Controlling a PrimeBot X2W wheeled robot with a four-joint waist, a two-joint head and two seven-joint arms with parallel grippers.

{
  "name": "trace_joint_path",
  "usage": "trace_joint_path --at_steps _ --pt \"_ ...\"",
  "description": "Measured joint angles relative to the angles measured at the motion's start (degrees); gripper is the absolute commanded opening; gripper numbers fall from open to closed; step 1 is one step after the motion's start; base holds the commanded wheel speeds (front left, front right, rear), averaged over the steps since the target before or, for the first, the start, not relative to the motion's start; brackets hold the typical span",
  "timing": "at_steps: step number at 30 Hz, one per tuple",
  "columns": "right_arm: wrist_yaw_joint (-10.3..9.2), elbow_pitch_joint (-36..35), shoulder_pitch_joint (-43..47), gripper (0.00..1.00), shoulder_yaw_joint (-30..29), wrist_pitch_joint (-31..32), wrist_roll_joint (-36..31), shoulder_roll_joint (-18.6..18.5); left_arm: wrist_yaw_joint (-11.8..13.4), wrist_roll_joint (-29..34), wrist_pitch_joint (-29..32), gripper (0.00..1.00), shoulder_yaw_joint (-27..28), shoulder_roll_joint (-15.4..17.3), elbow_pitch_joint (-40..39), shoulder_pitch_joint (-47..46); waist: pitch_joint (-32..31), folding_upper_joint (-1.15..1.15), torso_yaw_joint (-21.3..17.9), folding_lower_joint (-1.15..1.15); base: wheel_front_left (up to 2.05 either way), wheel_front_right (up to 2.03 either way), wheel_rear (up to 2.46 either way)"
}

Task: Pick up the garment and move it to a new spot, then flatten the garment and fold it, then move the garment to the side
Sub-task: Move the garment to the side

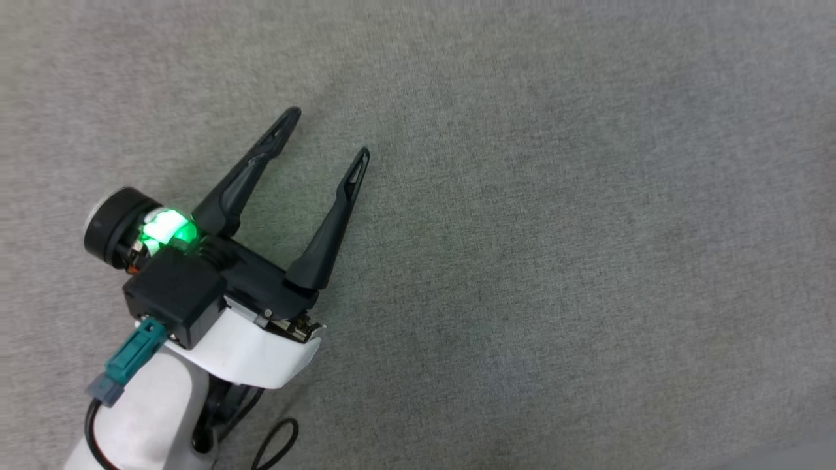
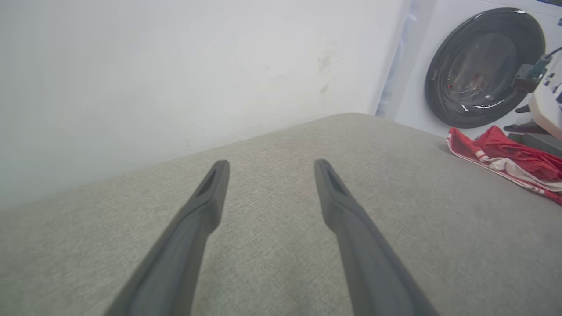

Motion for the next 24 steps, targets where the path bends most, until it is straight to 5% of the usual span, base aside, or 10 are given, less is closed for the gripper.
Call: trace_joint_path --at_steps 6,16,24 --pt "0.01 -4.4 0.0 1.0 1.9 -0.7 -1.1 2.2 0.6 -1.6 -2.9 1.0 0.3 -1.4 5.1 2.4 -5.1 0.0 0.7 0.0 0.0 0.0 0.0" --pt "0.0 -15.7 4.6 1.0 10.1 -4.6 6.2 4.6 2.3 -4.6 -5.5 1.0 3.1 -4.7 11.9 9.4 -17.4 0.0 2.5 -0.02 0.0 0.0 0.0" --pt "0.0 -27.1 14.3 1.0 8.9 -8.0 17.3 14.0 2.6 -5.4 -5.6 1.0 6.5 -6.8 13.7 15.0 -25.7 0.0 5.7 -0.03 0.0 0.0 0.0"
